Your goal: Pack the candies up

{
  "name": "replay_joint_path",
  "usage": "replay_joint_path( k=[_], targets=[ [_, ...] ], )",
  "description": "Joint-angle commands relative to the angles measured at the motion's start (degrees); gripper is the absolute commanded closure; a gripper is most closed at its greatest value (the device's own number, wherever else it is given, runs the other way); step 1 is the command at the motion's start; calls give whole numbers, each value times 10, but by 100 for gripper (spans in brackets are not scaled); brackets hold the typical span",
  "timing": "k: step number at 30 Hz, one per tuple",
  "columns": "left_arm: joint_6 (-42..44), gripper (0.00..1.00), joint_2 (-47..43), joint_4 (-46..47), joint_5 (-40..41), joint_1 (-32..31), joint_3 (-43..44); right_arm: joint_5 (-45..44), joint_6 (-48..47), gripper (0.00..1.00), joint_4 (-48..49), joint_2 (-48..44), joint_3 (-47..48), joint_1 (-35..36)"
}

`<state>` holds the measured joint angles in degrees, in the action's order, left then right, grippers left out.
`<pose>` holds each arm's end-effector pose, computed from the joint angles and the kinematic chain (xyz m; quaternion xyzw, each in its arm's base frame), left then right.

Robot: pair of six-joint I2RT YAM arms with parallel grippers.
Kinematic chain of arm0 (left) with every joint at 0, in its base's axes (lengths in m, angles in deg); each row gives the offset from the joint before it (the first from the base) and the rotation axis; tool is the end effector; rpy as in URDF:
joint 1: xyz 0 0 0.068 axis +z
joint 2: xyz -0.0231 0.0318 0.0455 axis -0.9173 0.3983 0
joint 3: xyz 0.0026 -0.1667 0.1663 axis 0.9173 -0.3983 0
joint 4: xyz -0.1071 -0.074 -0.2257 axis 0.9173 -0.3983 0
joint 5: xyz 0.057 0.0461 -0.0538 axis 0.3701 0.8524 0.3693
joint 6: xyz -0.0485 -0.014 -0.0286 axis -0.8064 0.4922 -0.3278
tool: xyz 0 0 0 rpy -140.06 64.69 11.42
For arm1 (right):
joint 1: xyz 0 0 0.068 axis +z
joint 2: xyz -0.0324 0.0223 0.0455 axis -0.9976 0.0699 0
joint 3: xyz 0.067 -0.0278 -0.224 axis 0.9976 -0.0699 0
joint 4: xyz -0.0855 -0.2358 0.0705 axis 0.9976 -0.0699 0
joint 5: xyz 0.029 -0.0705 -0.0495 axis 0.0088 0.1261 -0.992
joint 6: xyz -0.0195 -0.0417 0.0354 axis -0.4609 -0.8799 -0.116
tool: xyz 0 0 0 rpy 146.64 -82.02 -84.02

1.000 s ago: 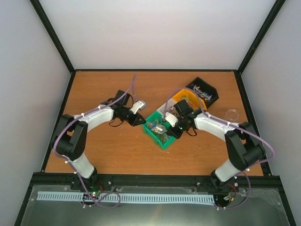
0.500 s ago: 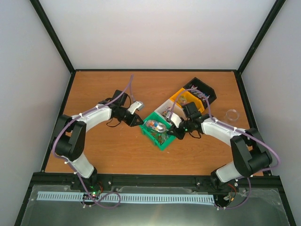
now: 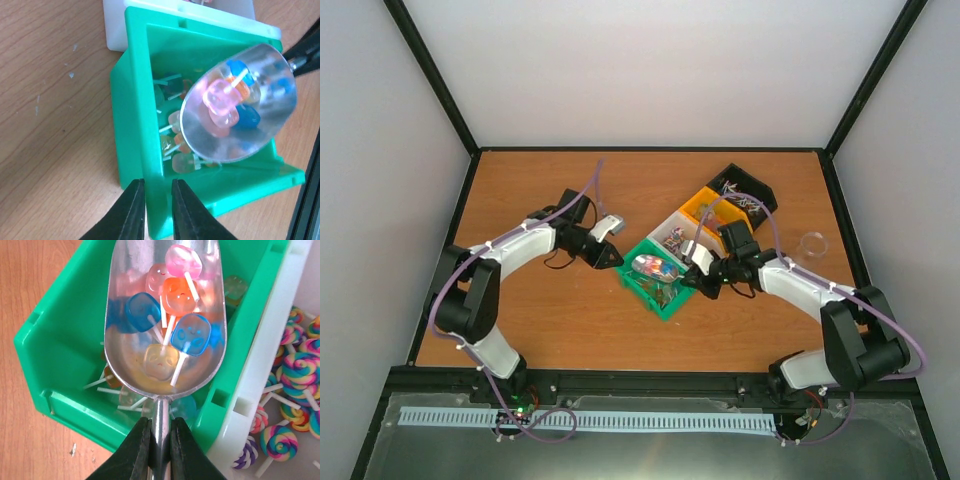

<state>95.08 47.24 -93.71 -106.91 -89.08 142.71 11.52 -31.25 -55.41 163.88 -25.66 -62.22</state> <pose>0.2828 -0.1450 0.1513 0.3316 0.8681 -0.3327 0.1602 0.2318 0.1282 0.1342 -0.5074 0.7673 0.2670 0.2872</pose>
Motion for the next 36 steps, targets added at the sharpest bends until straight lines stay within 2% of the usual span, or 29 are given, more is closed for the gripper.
replay_joint_path(
  k=[1,7,11,16,21,29,36],
  targets=[
    [27,78,-40,-24,-34,5,28,-17,-34,97,-34,-25,43,-24],
    [36,61,-60,-19,-26,11,34,-15,-107,97,-195,-34,109,-41],
    [61,51,-76,-41,-32,11,60,-11,-118,97,-234,-44,119,-43],
    [89,46,-87,-71,-62,11,87,10,-122,97,-277,-53,143,-43],
    [124,42,-75,-113,-92,11,98,11,-141,97,-360,-64,190,-63],
    [127,42,-76,-103,-101,11,96,-4,-199,97,-484,-115,257,-173],
    [131,41,-72,-100,-108,11,102,14,-305,97,-592,-133,315,-349]
  ],
)
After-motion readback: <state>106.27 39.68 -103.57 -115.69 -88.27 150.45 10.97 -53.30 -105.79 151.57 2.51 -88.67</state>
